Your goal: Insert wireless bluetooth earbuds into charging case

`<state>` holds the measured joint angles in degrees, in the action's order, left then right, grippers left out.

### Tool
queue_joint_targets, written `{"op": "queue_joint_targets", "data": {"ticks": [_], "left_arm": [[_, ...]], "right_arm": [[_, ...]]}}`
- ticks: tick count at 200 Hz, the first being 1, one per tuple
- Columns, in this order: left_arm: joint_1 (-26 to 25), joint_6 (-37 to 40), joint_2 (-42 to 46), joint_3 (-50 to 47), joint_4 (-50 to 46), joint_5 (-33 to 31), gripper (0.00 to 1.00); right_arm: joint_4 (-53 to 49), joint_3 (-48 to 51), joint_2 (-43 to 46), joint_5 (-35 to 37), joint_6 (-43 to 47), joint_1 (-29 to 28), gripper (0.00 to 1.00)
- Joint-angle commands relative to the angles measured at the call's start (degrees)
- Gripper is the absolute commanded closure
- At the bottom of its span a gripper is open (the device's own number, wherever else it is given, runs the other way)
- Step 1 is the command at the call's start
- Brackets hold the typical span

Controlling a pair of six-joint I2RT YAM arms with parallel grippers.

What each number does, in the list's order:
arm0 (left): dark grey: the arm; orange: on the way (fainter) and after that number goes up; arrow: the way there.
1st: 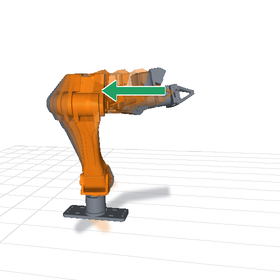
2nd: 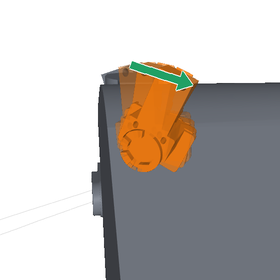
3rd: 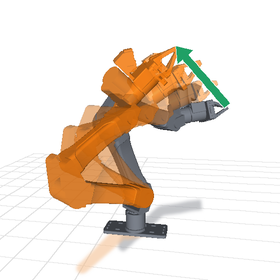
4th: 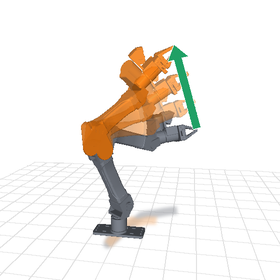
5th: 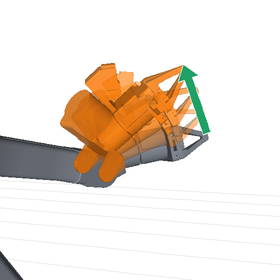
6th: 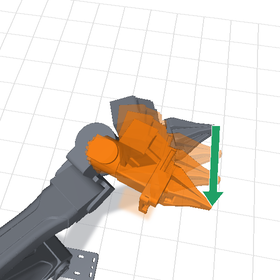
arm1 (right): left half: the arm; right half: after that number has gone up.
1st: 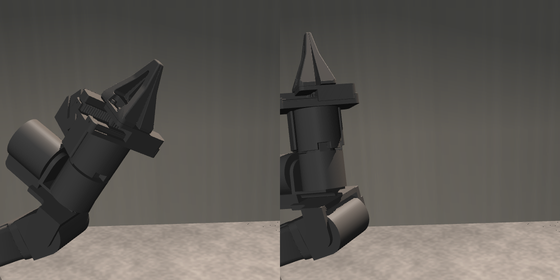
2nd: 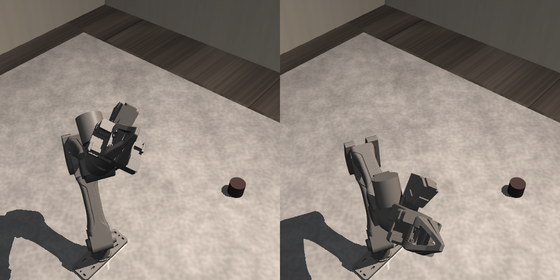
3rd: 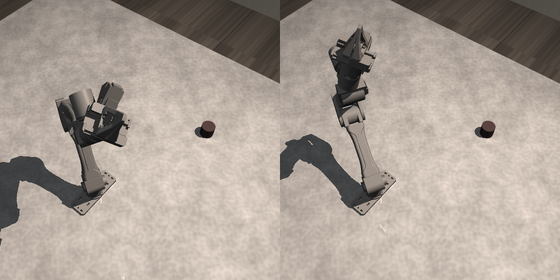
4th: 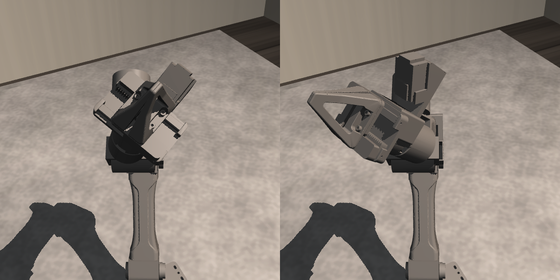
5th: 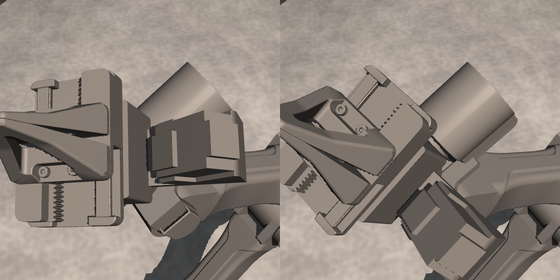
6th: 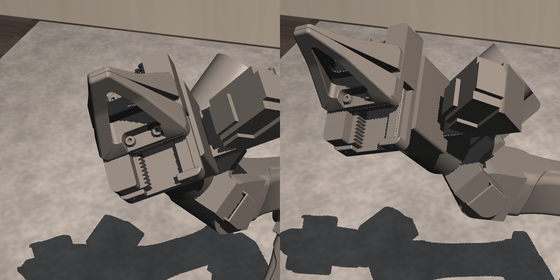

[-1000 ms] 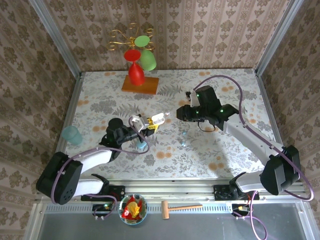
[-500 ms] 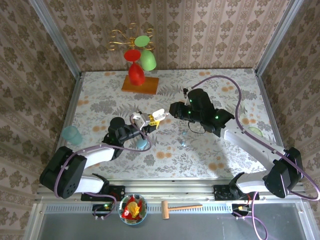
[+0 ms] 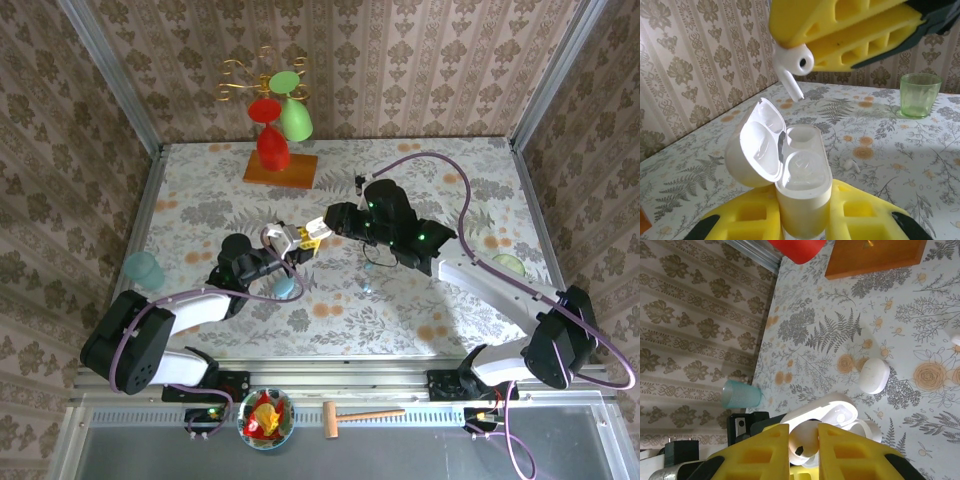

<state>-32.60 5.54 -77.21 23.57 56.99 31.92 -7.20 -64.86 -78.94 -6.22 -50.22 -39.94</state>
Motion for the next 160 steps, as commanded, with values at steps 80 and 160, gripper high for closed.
{"op": "queue_joint_targets", "data": {"ticks": [80,160], "left_arm": [[-0.32,-2.73,0.42,2.31,3.34,-2.22,0.95],[-0.25,-2.51,1.23,2.33,2.38,-2.38,0.95]], "right_arm": [[3.55,-0.08,-2.98,-0.12,-1.82,-0.40,0.83],[3.83,2.09,-2.71,4.43,-1.33,-0.40,0.82]]}}
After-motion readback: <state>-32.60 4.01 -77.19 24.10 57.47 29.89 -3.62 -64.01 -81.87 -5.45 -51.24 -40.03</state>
